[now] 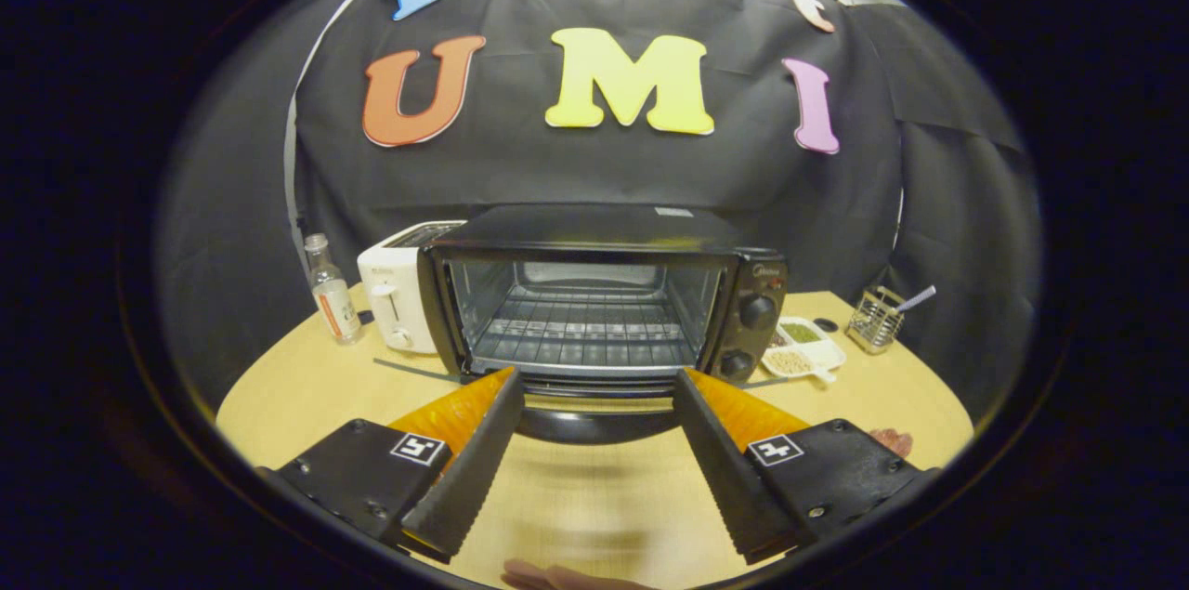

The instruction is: Open the toaster oven, put the food inside, and close the toaster oven door.

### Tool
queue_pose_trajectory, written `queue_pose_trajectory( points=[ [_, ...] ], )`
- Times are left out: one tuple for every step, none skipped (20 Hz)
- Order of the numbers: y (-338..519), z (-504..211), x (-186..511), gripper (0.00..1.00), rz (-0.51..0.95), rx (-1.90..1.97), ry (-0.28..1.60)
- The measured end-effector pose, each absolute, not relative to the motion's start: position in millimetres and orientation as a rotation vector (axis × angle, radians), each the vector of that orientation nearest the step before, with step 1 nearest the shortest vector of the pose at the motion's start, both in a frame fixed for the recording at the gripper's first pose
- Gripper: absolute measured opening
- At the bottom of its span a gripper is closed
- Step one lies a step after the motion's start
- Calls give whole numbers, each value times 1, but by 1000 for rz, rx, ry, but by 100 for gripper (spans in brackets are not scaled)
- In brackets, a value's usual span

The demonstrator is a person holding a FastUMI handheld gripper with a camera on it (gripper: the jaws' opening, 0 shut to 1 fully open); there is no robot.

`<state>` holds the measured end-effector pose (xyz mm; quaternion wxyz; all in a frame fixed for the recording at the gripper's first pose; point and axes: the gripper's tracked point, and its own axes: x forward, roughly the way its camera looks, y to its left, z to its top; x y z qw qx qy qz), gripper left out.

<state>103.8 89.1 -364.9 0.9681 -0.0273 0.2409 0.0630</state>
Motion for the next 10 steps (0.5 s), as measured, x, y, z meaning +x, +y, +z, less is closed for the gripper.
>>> queue_pose_trajectory(
  points=[
    [88, -369, 98, 100, 127, -50, 484],
    [88, -373, 94, 100, 127, -53, 481],
    [87, -378, 90, 100, 129, -57, 478],
    [86, -384, 86, 100, 128, -53, 479],
    [84, -392, 80, 100, 126, -46, 497],
    [83, -402, 72, 100, 122, -27, 514],
    [82, -410, 67, 100, 121, -21, 530],
    [80, -418, 63, 100, 121, -22, 539],
    [79, -423, 61, 100, 121, -25, 539],
    [79, -429, 60, 100, 121, -29, 533]
  ],
)
